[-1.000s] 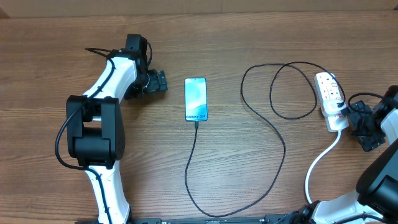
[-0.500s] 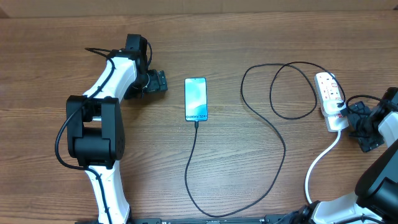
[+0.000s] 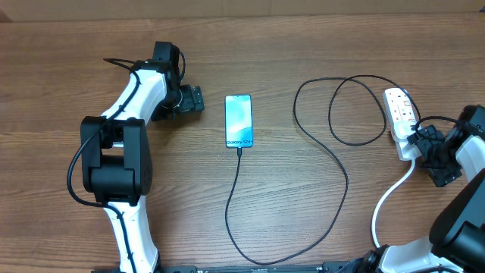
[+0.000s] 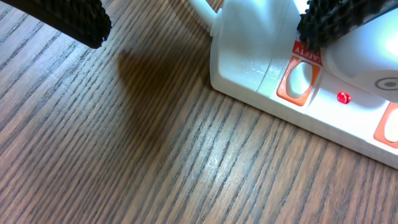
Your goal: Plug charger to phone and switch on socket
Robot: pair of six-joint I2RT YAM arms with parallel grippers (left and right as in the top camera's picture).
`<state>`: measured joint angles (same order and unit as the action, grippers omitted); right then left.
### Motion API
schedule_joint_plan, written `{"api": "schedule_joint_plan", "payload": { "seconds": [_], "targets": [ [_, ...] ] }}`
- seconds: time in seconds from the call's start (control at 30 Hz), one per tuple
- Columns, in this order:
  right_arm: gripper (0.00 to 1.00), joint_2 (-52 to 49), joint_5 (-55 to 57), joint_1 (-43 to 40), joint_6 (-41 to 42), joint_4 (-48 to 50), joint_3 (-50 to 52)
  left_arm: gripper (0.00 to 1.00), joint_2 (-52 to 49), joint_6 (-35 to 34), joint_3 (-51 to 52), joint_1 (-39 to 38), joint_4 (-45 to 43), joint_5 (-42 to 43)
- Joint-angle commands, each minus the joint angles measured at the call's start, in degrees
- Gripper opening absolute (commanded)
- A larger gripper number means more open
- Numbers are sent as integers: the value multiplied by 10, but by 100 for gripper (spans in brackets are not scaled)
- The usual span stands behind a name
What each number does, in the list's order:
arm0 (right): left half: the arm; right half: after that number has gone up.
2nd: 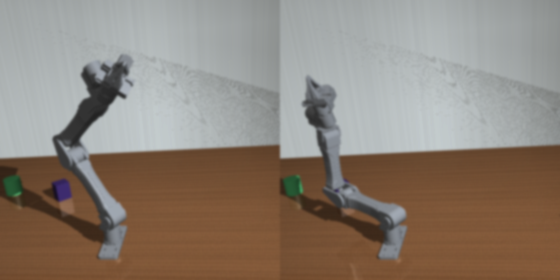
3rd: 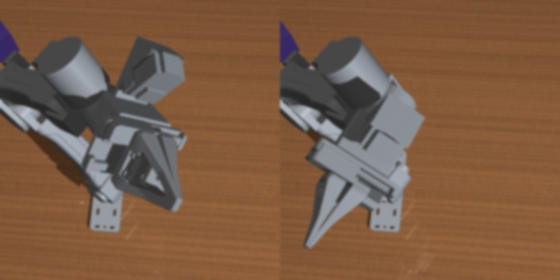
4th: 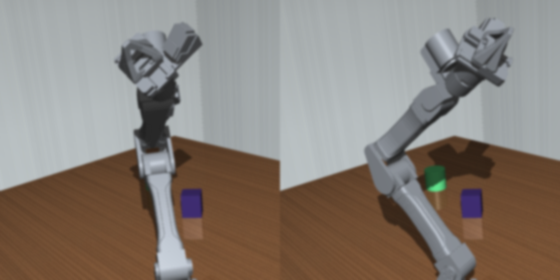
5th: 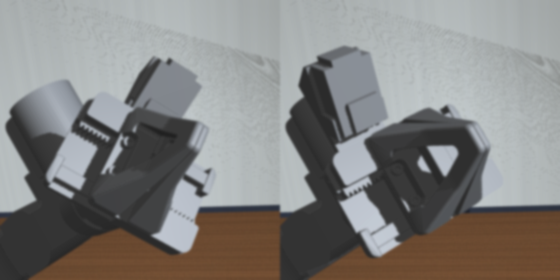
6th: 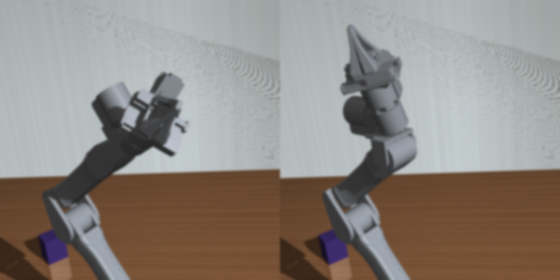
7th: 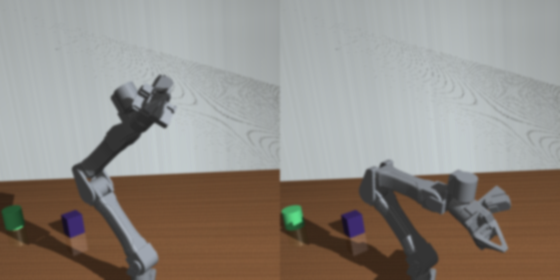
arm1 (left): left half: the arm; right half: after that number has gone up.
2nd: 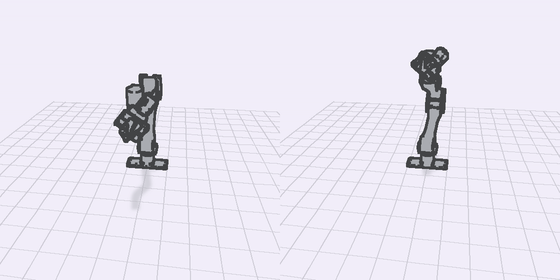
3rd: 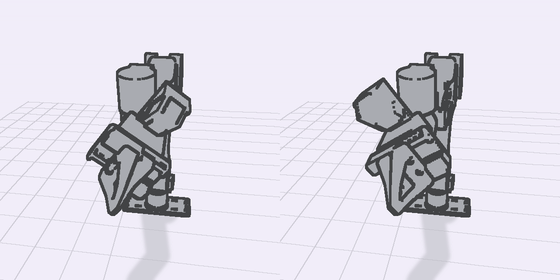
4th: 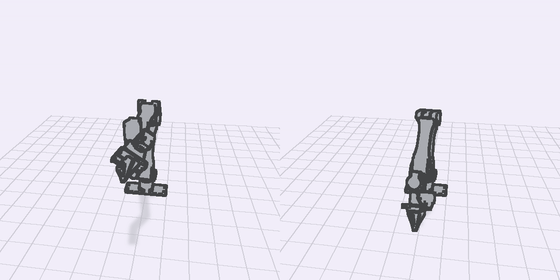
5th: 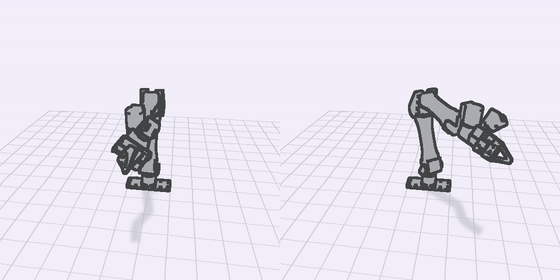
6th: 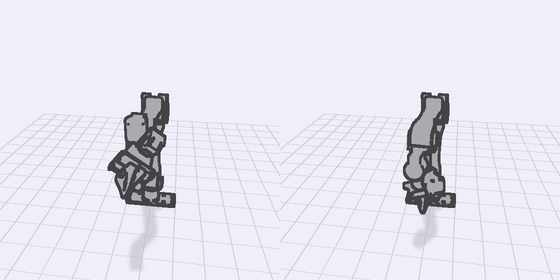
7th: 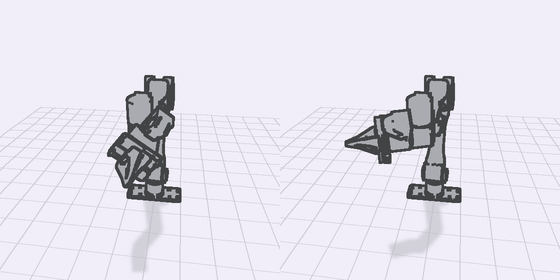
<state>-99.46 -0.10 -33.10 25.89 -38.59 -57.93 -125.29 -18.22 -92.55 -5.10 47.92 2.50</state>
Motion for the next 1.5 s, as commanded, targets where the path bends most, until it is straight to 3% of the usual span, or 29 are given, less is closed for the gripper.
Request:
{"api": "schedule_joint_plan", "payload": {
  "seconds": [0.0,0.27,0.57,0.77,1.33,1.47],
  "targets": [
    [100,-37,-30,26,-21,-25,11,100,-42,2,23,6,-4,7],
    [100,-25,-32,-8,-26,-68,-68,100,-42,2,23,6,-4,7],
    [100,-25,-47,-44,-63,-50,-70,100,-42,2,23,6,-4,7],
    [100,-25,-251,-92,-178,-38,-70,100,-42,2,23,6,-4,7],
    [100,-26,-164,-72,-132,-29,-61,100,-42,2,23,6,-4,7],
    [100,-25,-231,-70,-133,-19,-63,100,-42,2,23,6,-4,7]
  ]
}}
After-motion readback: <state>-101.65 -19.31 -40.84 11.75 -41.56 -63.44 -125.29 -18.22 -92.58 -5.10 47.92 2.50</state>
